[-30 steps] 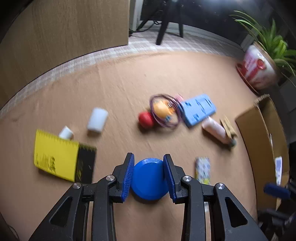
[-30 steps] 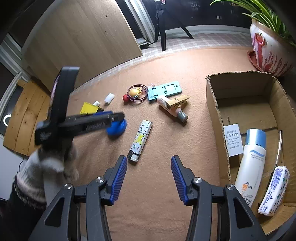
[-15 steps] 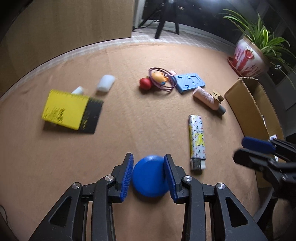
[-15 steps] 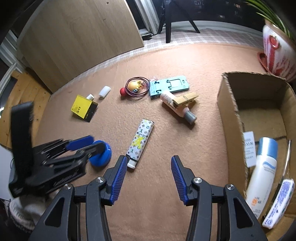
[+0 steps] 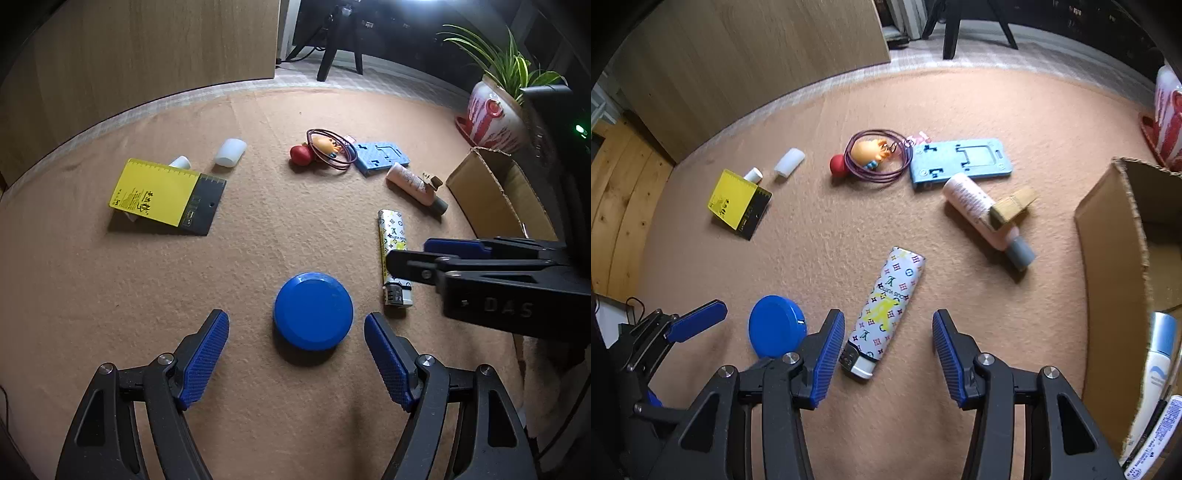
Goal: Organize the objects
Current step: 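Grasp the patterned lighter with the right tool while the left tool holds the blue lid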
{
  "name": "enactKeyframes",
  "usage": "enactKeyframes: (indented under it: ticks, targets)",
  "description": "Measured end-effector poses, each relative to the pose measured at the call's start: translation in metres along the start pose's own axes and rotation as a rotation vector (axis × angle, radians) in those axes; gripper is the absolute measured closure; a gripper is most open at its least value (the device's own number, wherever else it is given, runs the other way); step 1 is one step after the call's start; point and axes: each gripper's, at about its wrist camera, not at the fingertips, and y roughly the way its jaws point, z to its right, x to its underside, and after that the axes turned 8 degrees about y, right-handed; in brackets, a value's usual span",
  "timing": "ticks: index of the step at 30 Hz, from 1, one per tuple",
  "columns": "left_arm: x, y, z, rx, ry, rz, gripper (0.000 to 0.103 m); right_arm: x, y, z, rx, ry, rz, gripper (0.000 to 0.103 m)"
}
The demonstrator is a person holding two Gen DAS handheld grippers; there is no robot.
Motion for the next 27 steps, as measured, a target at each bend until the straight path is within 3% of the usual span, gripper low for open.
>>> enactKeyframes:
  ticks: [7,9,14,18,27]
  targets:
    - [-0.001,0.007,0.007,-0.002,0.016,-0.003,0.024,0.0,0.006,-0.01,0.043,-0.054,-0.016,0.057]
    - [-0.002,0.01,0.009,-0.01,0.021,-0.006,0.026,0.001,0.006,-0.01,0.051,-0.065,-0.017,0.061]
    - [-0.001,0.018,0.012,-0.014,0.026,-0.032,0.041,0.001,0.003,-0.005,0.054,-0.078,-0.026,0.079]
    - [-0.001,0.018,0.011,-0.01,0.011,-0.025,0.049,0.001,0.0,0.002,0.05,-0.085,-0.025,0.082]
    - [0.002,0.013,0.005,0.006,-0.029,-0.012,0.049,0.021,-0.024,0.026,0.004,-0.046,0.004,0.092]
